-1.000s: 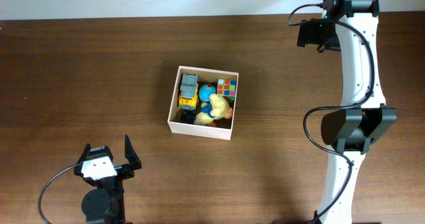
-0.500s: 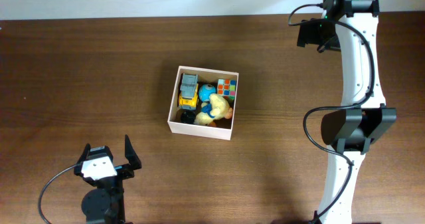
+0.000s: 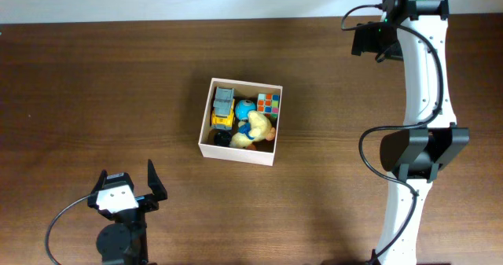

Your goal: Pack container

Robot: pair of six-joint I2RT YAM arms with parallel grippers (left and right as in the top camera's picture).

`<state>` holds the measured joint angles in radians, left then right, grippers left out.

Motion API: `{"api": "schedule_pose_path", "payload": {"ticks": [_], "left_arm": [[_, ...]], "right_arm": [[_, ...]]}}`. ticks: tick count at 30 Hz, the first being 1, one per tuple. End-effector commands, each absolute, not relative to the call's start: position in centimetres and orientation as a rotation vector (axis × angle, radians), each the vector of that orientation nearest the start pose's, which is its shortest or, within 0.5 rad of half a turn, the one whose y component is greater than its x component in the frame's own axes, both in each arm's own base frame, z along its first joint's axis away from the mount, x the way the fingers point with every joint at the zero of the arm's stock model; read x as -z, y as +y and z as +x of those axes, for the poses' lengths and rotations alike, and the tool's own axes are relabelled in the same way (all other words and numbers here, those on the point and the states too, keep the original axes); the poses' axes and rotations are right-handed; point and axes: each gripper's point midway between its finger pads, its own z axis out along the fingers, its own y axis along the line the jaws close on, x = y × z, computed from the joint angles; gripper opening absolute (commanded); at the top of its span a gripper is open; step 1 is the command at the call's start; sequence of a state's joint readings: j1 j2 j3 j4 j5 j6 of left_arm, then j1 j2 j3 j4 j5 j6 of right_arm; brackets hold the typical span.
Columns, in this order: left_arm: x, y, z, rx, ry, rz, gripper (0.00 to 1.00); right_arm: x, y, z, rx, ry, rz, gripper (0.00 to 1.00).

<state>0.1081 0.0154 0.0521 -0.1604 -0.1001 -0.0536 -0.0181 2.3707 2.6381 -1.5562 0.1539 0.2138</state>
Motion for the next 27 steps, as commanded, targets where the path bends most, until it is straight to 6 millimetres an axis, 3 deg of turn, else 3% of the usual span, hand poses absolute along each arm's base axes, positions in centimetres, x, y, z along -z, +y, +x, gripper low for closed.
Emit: {"api": "schedule_pose_path", "payload": {"ticks": [1,11,14,17,22,25,27], "left_arm": [[-15.6,4.1,23.9,-0.105,1.673,-0.213,0.99],[-15.6,4.1,23.9,-0.105,1.673,-0.213,0.99],[-15.6,4.1,23.9,-0.105,1.673,-0.213,0.99],[-15.6,4.1,23.9,-0.105,1.673,-0.213,0.99],[-15.6,4.1,23.9,-0.105,1.673,-0.213,0.99],[-15.6,4.1,23.9,-0.105,1.673,-0.213,0.99],[-15.6,4.1,23.9,-0.105,1.673,-0.213,0.99]], "right_arm": [[-18.9,-3.9,49.6,0.193,2.808,0.383,0.99],[-18.8,-3.9,49.3,0.196,2.819,0.383,0.99],[-19.9,-3.9,49.3,0.195,2.792,0.382,0.99],[-23.0,-3.9,49.6,0.174,2.694,0.381,0.99],[-31.0,-4.2,50.4,0.142,2.423,0.375,0.99],[-35.1,-4.5,49.2,0.153,2.302,0.355,0.99],[-36.8,-4.5,48.0,0.167,2.255,0.304,0.99]]}}
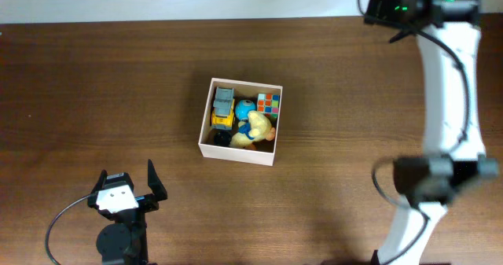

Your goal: Pack container

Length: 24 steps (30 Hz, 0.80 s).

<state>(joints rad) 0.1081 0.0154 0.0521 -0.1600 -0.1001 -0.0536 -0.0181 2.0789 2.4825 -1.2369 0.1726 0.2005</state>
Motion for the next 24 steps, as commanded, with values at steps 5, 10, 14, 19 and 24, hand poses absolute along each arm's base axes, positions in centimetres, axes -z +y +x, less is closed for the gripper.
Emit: {"api": "schedule_pose_path", "payload": {"ticks": [5,10,14,19,24], "left_arm": [[-15.6,4.1,23.9,-0.105,1.673,-0.213,0.99],[-15.6,4.1,23.9,-0.105,1.673,-0.213,0.99],[-15.6,4.1,23.9,-0.105,1.673,-0.213,0.99],[-15.6,4.1,23.9,-0.105,1.673,-0.213,0.99],[-15.6,4.1,23.9,-0.105,1.673,-0.213,0.99]], "right_arm": [[-38.5,-4.8,44.2,0.206,2.164,0.260,0.99],[-37.4,-4.5,39.2,0.187,2.096,0.258,0.99],[-35.7,-4.4,36.1,0.174,2.043,0.257,0.99],[-33.1,-3.8,32.9,0.135,1.984,0.239,0.99],[-30.0,-2.1,30.6,0.062,1.925,0.128,0.99]]}}
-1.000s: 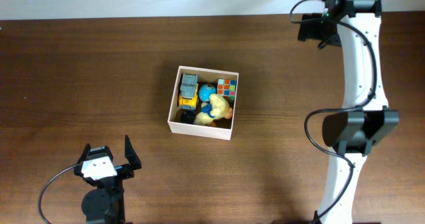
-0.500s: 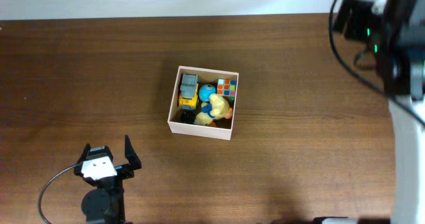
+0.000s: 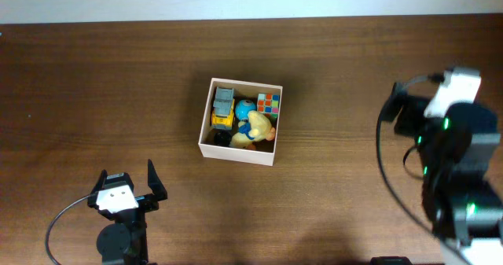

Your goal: Pack container

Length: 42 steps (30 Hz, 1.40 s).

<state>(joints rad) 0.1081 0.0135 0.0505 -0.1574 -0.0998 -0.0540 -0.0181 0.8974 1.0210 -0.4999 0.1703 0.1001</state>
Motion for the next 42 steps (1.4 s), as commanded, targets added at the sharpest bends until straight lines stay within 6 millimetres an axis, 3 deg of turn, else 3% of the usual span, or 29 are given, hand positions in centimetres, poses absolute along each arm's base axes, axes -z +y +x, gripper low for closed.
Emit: {"api": "schedule_pose_path", "payload": {"ticks": [1,3,9,23,33,42], "left_arm": [[-15.6,4.1,23.9,-0.105,1.673,-0.213,0.99],[-15.6,4.1,23.9,-0.105,1.673,-0.213,0.99],[-15.6,4.1,23.9,-0.105,1.673,-0.213,0.99],[-15.6,4.1,23.9,-0.105,1.673,-0.213,0.99],[-15.6,4.1,23.9,-0.105,1.673,-0.213,0.99],[-15.6,4.1,23.9,-0.105,1.673,-0.213,0.99]], "right_arm": [[-29.4,-1.6,30.2,0.054,1.914,0.079,0.99],[-28.0,-0.5,29.4,0.042,1.879,-0.019,0.99],[-23.8,0.6,27.0,0.017,1.797,-0.061,0.99],[-17.7,2.9,24.5,-0.037,1.699,-0.228,0.99],[-15.0,2.7,24.2,-0.052,1.704,-0.190,0.99],[-15.0,1.1,24.3,-0.011,1.706,-0.076,0.99]]}}
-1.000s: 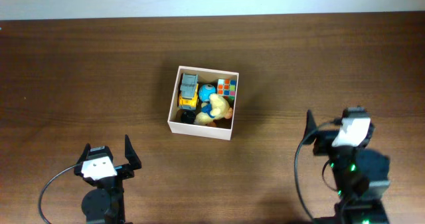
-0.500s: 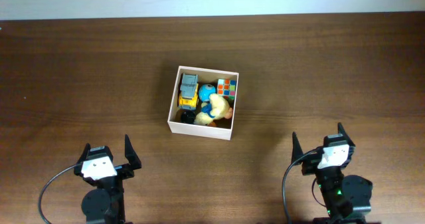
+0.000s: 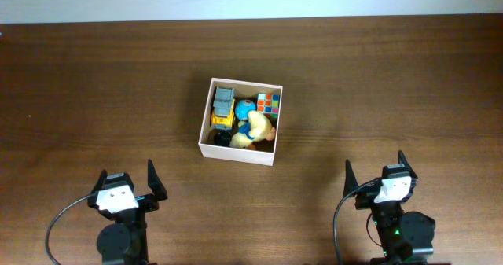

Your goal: Pack container

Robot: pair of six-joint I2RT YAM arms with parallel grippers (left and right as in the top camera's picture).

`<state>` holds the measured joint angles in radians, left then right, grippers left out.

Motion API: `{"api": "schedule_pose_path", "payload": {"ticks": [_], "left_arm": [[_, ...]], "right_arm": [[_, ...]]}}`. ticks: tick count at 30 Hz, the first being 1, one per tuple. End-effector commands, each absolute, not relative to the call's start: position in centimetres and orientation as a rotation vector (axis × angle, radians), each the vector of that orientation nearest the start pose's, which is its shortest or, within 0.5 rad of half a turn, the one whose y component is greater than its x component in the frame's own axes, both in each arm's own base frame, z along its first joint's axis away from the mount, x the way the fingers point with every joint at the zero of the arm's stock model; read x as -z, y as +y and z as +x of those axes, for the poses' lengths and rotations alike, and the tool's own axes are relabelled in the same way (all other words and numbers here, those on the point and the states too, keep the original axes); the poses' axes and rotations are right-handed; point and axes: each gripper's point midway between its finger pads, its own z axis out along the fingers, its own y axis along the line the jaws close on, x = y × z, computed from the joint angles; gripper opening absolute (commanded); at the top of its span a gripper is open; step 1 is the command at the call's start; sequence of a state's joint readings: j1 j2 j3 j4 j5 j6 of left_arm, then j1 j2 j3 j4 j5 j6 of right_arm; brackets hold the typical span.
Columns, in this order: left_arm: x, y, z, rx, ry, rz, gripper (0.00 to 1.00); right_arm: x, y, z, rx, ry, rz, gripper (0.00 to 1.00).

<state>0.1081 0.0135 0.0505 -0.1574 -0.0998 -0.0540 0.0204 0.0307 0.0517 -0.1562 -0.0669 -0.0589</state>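
Observation:
A white open box (image 3: pixel 239 155) stands in the middle of the brown table. Inside it lie a yellow-and-grey toy truck (image 3: pixel 223 108), a blue ball (image 3: pixel 245 108), a coloured cube (image 3: pixel 269 103) and a yellow soft toy (image 3: pixel 256 129). My left gripper (image 3: pixel 127 178) rests near the front left edge, open and empty. At the front right my right gripper (image 3: pixel 376 169) is folded back, open with nothing between its fingers. Both are well clear of the box.
The table's (image 3: pixel 94 84) far edge meets a pale wall at the top. Cables loop beside each arm base at the front edge.
The right arm has folded down from a raised pose at the right side to its place at the front right edge. The left arm and box are unchanged.
The right arm first stretched to the table's far right corner. It was still extended there a moment later, then drawn back and raised at the right side. Now it sits folded at the front right. The box's contents and the left gripper stayed the same throughout.

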Motion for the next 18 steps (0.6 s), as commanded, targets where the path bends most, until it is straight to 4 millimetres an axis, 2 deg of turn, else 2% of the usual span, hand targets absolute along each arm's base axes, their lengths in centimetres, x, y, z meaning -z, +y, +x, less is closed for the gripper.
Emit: {"api": "schedule_pose_path", "payload": {"ticks": [1,18], "left_arm": [[-15.61,4.14,23.90,-0.105,1.673,-0.213,0.99],[-15.61,4.14,23.90,-0.105,1.673,-0.213,0.99]], "right_arm": [[-15.04,1.08,24.29,-0.011,1.706,-0.076,0.99],[-15.19,1.42,24.29,-0.028,1.699,-0.090,0.98]]}}
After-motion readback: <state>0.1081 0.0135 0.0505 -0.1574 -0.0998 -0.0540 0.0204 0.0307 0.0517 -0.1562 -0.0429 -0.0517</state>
